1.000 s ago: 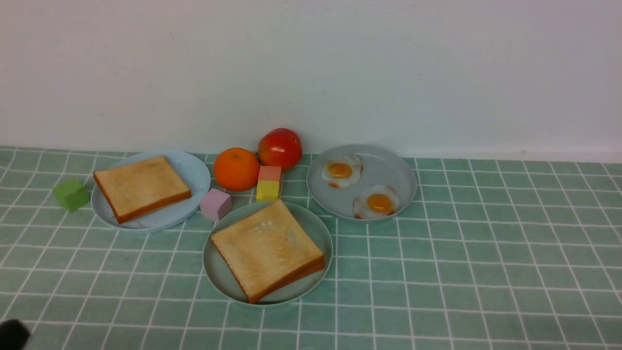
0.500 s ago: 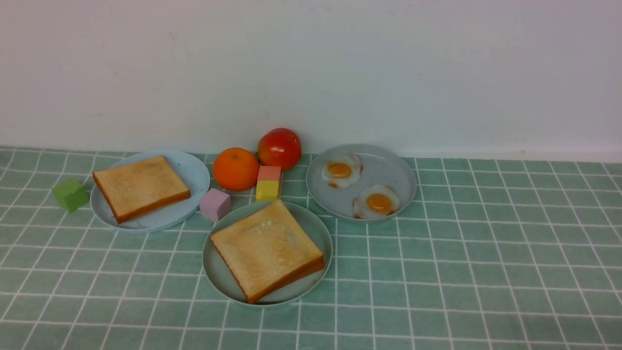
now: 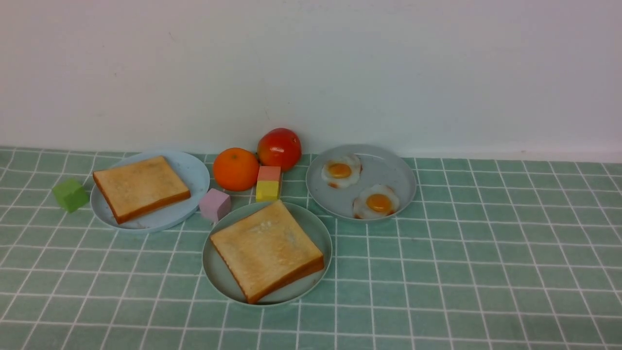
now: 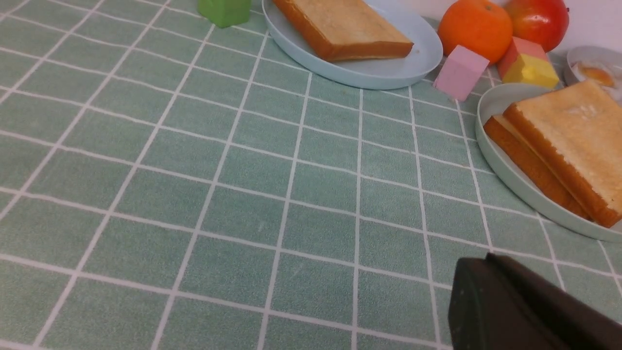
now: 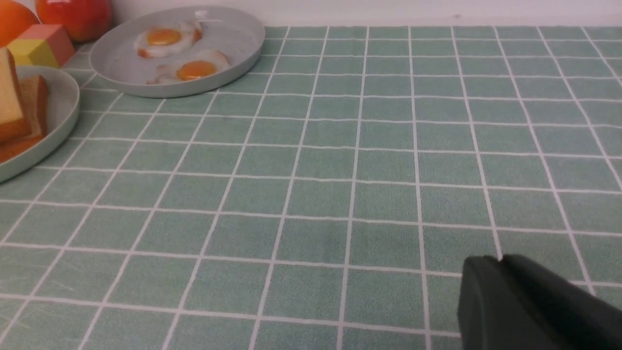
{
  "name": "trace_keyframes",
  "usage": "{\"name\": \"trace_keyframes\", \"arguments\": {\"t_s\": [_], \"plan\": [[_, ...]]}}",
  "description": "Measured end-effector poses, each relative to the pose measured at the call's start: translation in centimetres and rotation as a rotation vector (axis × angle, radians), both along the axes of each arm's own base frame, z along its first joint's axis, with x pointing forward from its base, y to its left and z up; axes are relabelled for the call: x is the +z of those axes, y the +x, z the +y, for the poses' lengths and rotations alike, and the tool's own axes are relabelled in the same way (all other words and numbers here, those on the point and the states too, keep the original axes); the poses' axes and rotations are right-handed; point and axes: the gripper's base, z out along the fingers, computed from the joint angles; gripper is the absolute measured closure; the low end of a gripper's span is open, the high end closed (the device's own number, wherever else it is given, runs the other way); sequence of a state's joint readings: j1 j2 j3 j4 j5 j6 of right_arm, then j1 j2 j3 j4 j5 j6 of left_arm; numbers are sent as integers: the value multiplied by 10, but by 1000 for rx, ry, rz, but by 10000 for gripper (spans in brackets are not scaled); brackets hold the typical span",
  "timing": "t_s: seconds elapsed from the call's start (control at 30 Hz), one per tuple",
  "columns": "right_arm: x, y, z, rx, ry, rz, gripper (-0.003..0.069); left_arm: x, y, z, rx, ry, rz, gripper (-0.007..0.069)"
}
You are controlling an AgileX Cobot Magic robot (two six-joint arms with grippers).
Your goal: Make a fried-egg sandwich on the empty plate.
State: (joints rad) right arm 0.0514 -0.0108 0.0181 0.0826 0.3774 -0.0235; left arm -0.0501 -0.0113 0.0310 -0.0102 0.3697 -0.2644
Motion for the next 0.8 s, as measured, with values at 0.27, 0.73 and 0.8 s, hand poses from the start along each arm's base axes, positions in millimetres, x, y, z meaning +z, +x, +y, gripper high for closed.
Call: {"name": "trace_keyframes", "arguments": {"t_s": [0.27,0.73,0.8], "plan": [[0,0,0,0,0,0,594,0,0,0,0,0,0,638],[0,0,0,0,0,0,592,0,0,0,0,0,0,638],[0,0,0,0,0,0,592,0,0,0,0,0,0,638]]}}
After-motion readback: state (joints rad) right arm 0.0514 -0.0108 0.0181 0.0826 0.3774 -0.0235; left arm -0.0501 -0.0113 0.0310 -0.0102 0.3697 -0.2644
